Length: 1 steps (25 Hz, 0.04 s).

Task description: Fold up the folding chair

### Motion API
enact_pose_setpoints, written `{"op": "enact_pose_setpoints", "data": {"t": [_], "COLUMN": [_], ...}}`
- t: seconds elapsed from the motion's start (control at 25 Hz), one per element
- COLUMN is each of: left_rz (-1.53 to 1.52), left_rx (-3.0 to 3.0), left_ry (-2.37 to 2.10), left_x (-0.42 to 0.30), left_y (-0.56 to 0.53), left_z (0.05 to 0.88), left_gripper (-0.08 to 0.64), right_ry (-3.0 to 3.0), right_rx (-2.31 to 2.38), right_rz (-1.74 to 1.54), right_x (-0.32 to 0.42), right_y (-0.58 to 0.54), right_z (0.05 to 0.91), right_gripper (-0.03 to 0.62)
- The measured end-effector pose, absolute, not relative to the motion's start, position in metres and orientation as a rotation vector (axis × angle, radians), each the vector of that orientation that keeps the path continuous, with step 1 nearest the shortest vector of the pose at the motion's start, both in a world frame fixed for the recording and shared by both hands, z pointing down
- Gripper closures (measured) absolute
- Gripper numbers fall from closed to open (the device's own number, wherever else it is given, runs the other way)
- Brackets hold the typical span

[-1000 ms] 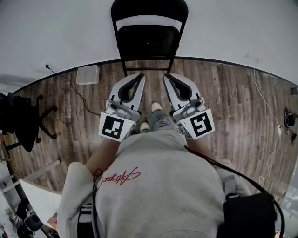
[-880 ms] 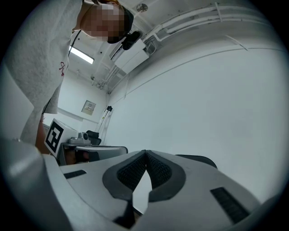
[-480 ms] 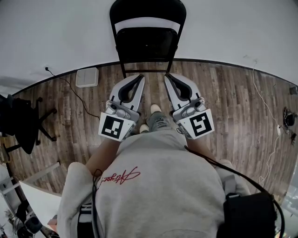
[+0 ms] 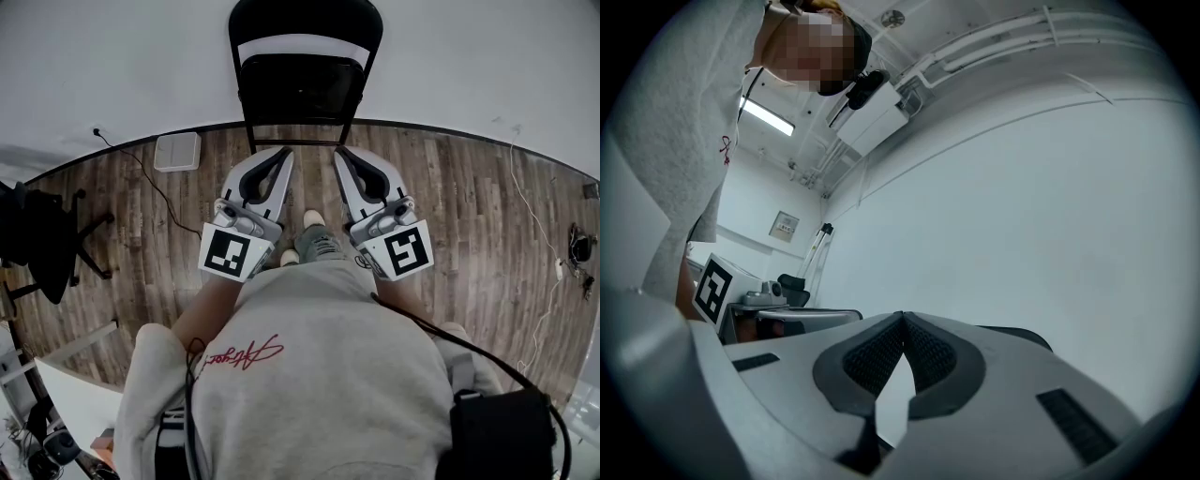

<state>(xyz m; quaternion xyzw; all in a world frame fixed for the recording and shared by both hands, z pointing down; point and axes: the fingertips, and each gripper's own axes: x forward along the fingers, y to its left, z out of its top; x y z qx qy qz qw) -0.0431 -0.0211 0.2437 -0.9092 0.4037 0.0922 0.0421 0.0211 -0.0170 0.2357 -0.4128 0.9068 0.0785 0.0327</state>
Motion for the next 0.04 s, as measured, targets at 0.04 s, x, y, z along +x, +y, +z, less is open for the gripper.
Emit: {"op": "enact_pose_setpoints", "data": {"t": [0.04], "left_rz": [0.284], "left_rx": [-2.783], "left_ry": [1.237], "left_x": [-0.0436], "left_y": [-0.0205], "left_z": [0.2437], "left_gripper": [0.543], "right_ry": [2.791], "right_rx": [-1.269], "right_rz": [0.239], "right_x": [0.0206], "right_y": [-0.0161], "right_z": [0.2357], "right_gripper": [0.575]}}
